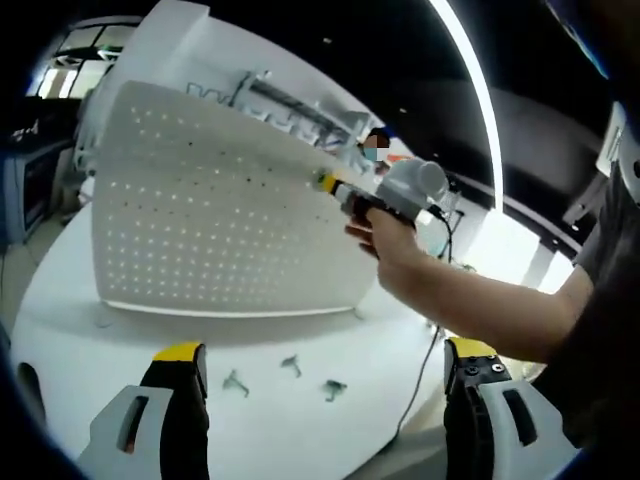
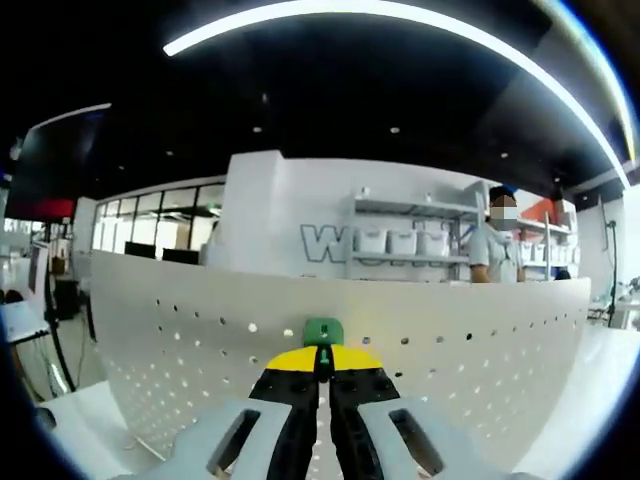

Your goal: Insert the hook assembly into the mounting plate slot until the hook locks in place.

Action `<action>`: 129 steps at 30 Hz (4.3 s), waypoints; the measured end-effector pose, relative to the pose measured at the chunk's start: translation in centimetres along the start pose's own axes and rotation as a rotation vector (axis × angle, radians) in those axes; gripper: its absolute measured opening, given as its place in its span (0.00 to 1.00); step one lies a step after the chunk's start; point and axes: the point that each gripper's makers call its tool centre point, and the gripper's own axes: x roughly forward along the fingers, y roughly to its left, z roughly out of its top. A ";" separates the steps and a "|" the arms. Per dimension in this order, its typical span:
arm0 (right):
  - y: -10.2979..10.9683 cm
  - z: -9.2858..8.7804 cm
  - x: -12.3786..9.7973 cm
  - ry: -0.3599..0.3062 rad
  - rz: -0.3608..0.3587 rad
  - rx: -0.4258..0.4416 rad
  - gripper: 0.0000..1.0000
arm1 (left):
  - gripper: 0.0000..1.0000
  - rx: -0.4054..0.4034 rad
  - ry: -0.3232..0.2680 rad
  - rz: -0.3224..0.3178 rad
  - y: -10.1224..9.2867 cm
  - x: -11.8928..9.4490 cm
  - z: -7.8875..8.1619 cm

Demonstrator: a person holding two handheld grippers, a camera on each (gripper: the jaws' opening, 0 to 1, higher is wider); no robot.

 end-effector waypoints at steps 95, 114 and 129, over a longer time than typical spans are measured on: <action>-2.8 -7.0 -15.3 0.238 0.245 -0.134 0.21 | 0.99 0.066 -0.001 0.024 -3.2 -1.7 -0.9; -2.5 -14.5 -20.5 0.408 0.320 -0.149 0.24 | 0.99 0.070 0.017 0.035 -3.5 -1.9 -1.6; 0.2 -19.6 -23.8 0.537 0.427 -0.155 0.26 | 0.98 0.063 0.048 0.031 -3.1 -1.3 -2.4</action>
